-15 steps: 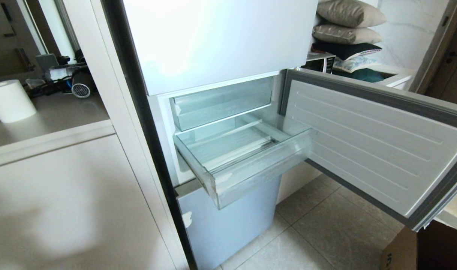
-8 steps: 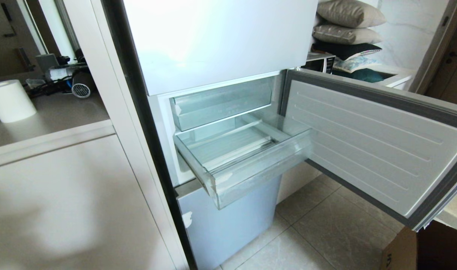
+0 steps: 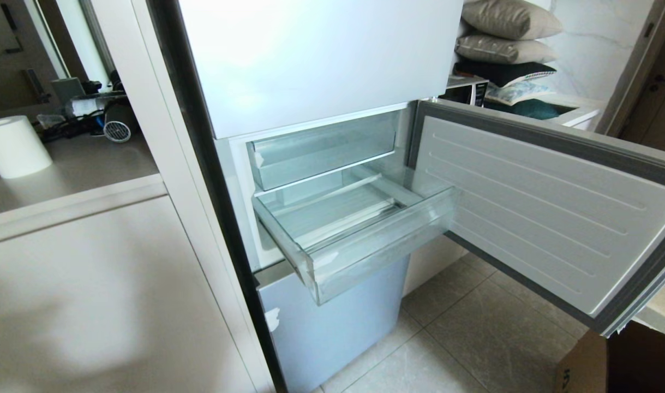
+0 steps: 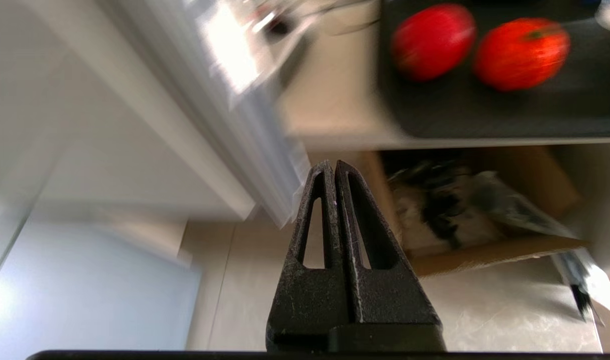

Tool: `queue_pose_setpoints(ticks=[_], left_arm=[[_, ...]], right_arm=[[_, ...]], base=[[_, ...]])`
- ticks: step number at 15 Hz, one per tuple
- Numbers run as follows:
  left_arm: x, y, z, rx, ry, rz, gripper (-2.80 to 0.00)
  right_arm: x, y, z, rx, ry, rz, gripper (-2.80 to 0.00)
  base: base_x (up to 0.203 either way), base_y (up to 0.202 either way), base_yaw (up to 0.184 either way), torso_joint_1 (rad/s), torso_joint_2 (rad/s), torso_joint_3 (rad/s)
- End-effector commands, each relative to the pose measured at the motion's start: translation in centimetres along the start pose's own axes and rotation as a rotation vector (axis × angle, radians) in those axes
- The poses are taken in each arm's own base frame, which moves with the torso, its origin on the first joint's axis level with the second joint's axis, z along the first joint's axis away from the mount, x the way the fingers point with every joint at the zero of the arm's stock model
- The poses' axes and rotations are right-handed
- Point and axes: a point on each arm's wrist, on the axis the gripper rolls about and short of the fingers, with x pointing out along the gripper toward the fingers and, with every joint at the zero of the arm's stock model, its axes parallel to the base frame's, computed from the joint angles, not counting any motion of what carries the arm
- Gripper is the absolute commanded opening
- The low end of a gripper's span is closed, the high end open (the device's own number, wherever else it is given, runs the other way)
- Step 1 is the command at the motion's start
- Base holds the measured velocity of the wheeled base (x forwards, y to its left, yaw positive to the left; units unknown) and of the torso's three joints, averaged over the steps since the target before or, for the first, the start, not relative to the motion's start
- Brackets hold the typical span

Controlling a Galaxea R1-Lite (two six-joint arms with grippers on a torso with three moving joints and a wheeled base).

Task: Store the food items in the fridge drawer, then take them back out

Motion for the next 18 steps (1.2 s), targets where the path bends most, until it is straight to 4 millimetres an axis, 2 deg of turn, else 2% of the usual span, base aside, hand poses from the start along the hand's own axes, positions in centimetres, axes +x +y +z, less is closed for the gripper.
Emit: queue_pose_setpoints(ticks=[1, 3, 6, 12, 15, 18], left_arm=[[0.0, 0.0, 0.0, 0.0, 0.002, 0.0, -2.8], [0.0, 0.0, 0.0, 0.0, 0.0, 0.0, -2.8], [0.0, 0.0, 0.0, 0.0, 0.0, 0.0, -2.8], [0.0, 0.0, 0.0, 0.0, 0.0, 0.0, -2.8], [0.0, 0.0, 0.0, 0.0, 0.002, 0.0, -2.8], [0.0, 0.0, 0.0, -0.001, 0.001, 0.0, -2.8]], right_arm=[[3.7, -2.7, 0.8, 0.047, 0.041, -0.134, 0.0], [5.2, -5.8, 1.8, 0.064, 0.047, -0.168, 0.0], [7.0, -8.8, 2.1, 0.034, 0.072, -0.177, 0.0], [11.7, -11.0, 0.4, -0.105, 0.156, -0.158, 0.0], [14.0, -11.8, 0.5, -0.164, 0.138, -0.16, 0.0], [16.4, -13.8, 0.5, -0.196, 0.155, -0.194, 0.0]], base=[[0.0, 0.0, 0.0, 0.0, 0.0, 0.0], [0.0, 0.0, 0.0, 0.0, 0.0, 0.0], [0.0, 0.0, 0.0, 0.0, 0.0, 0.0], [0.0, 0.0, 0.0, 0.0, 0.0, 0.0], [0.0, 0.0, 0.0, 0.0, 0.0, 0.0], [0.0, 0.0, 0.0, 0.0, 0.0, 0.0]])
